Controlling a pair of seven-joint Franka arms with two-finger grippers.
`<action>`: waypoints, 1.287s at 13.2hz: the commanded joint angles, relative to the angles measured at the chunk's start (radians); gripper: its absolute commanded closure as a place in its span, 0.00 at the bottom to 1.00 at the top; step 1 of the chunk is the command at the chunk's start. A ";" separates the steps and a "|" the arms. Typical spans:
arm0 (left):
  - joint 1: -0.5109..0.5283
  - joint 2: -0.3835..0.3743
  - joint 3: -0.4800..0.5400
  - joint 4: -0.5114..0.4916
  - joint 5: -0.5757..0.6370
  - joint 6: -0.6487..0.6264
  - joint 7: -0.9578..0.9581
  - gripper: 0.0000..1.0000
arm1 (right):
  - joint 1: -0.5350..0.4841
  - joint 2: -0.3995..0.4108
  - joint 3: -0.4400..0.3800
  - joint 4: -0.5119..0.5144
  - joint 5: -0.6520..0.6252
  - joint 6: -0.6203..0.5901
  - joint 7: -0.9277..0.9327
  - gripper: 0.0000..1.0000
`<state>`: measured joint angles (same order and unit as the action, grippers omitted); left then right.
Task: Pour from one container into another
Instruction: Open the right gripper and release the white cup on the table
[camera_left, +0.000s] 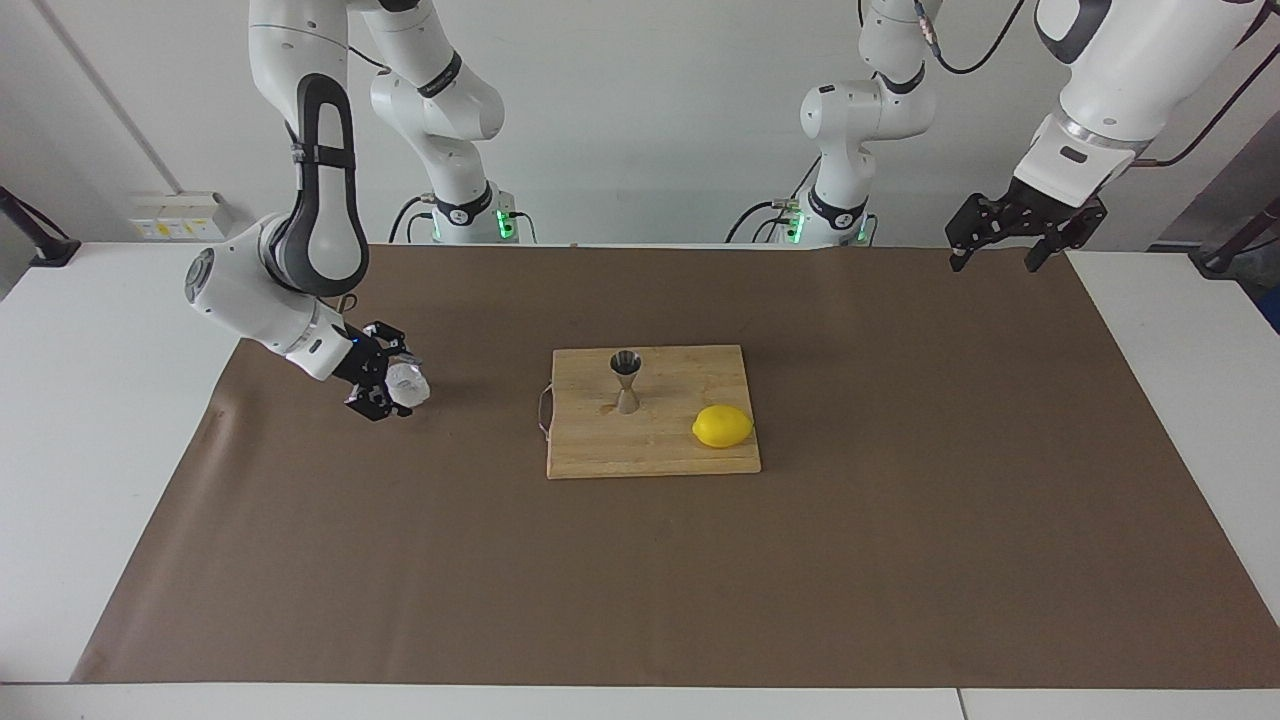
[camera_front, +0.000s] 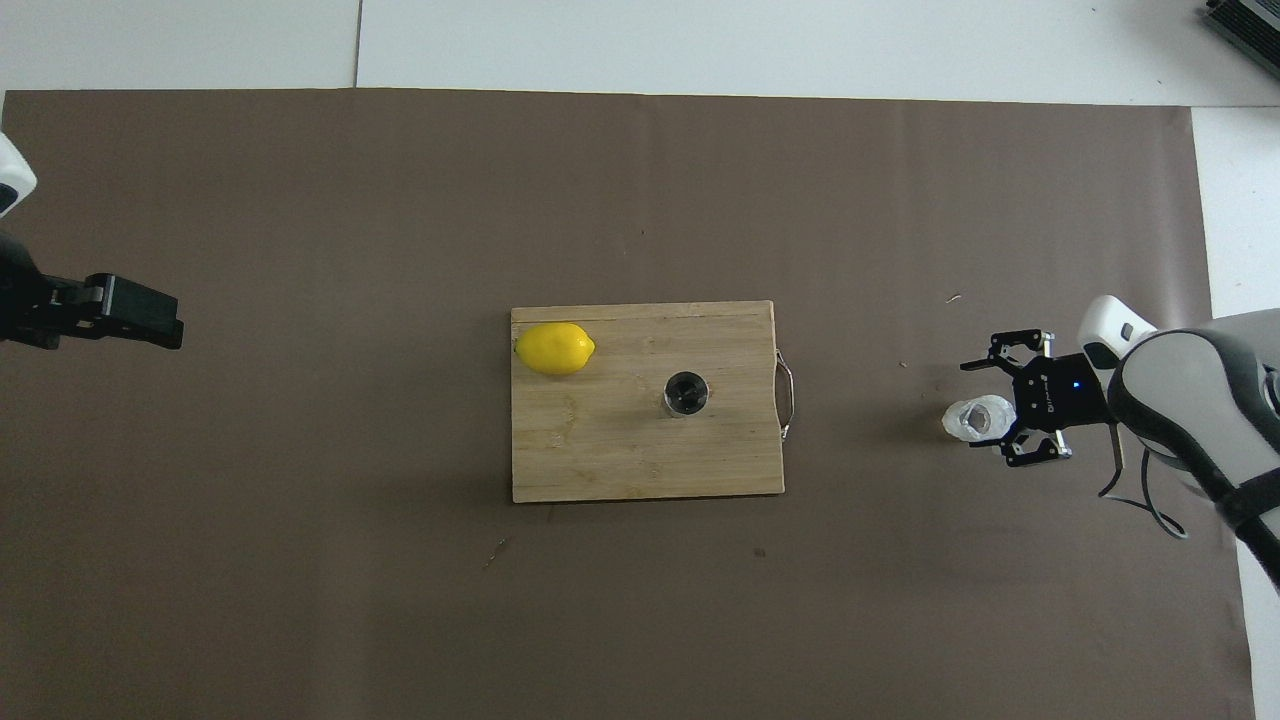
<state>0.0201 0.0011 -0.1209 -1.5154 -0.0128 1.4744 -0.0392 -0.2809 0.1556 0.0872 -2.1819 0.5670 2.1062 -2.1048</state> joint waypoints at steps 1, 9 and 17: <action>0.008 -0.032 -0.003 -0.034 0.014 -0.002 -0.001 0.00 | -0.003 -0.065 0.005 -0.010 -0.004 0.012 0.054 0.00; 0.008 -0.030 -0.003 -0.034 0.014 -0.002 -0.001 0.00 | -0.007 -0.202 0.003 0.144 -0.257 -0.037 0.550 0.00; 0.008 -0.032 -0.003 -0.034 0.014 -0.002 -0.001 0.00 | 0.028 -0.211 0.029 0.255 -0.322 -0.130 1.370 0.00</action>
<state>0.0201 0.0011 -0.1209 -1.5154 -0.0128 1.4743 -0.0392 -0.2763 -0.0613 0.1008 -1.9487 0.2722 1.9954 -0.9500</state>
